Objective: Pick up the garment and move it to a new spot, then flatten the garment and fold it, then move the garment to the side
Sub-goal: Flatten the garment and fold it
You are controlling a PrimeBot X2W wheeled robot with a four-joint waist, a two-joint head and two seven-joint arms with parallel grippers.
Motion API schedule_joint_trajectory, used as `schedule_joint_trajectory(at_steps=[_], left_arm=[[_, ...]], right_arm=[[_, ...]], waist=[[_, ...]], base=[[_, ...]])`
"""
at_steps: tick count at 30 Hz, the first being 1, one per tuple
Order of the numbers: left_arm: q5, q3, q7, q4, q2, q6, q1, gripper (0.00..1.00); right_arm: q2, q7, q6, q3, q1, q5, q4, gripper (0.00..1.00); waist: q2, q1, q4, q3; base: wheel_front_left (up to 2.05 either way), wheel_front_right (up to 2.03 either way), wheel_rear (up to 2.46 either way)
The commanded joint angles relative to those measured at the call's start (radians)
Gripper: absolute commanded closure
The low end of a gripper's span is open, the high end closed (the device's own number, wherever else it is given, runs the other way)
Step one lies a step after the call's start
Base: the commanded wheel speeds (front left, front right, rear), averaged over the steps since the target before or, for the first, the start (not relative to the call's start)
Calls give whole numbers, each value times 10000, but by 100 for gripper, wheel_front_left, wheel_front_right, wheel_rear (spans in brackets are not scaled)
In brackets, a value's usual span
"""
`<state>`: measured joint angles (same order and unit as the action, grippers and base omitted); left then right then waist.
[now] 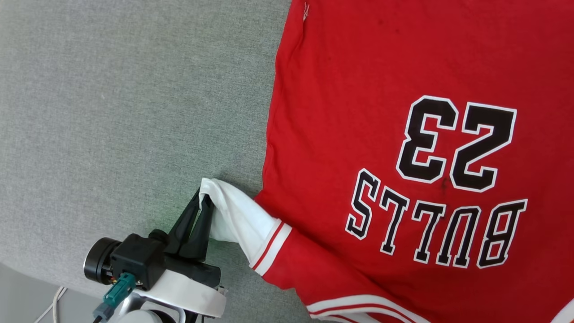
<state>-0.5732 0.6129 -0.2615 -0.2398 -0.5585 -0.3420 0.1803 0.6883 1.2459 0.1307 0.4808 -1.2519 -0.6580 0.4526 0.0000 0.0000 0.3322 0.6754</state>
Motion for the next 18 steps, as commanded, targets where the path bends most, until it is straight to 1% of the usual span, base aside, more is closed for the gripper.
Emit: schedule_joint_trajectory(at_steps=[1, 3, 6, 11, 14, 18], left_arm=[[102, -104, -47, 64, 55, 72, 40, 100], [163, -238, -47, 125, 125, 142, -41, 100], [265, -422, -46, 228, 175, 218, -218, 100], [368, -693, -47, 307, 75, 201, -625, 100], [367, -841, -47, 257, -66, 104, -974, 100], [280, -981, -44, 195, -234, -6, -1341, 100]], right_arm=[[-178, -8, -2, 347, 877, 103, 277, 100], [-219, -292, -2, 66, 660, 94, 187, 100], [-277, -813, -2, -85, 377, 99, 11, 100], [80, -1513, -2, 348, 529, -282, -461, 100], [537, -1790, -2, 789, 842, -800, -1080, 100], [1549, -2006, -4, 1609, 1630, -1472, -2204, 100]], waist=[[0, 0, -36, -70], [0, 0, -103, -229], [0, 0, -253, -609], [0, 0, -588, -1526], [0, 0, -873, -2070], [0, 0, -1280, -2664]], base=[[0, 0, 0], [0, 0, 0], [0, 0, 0], [0, 0, 0], [0, 0, 0], [0, 0, 0]])
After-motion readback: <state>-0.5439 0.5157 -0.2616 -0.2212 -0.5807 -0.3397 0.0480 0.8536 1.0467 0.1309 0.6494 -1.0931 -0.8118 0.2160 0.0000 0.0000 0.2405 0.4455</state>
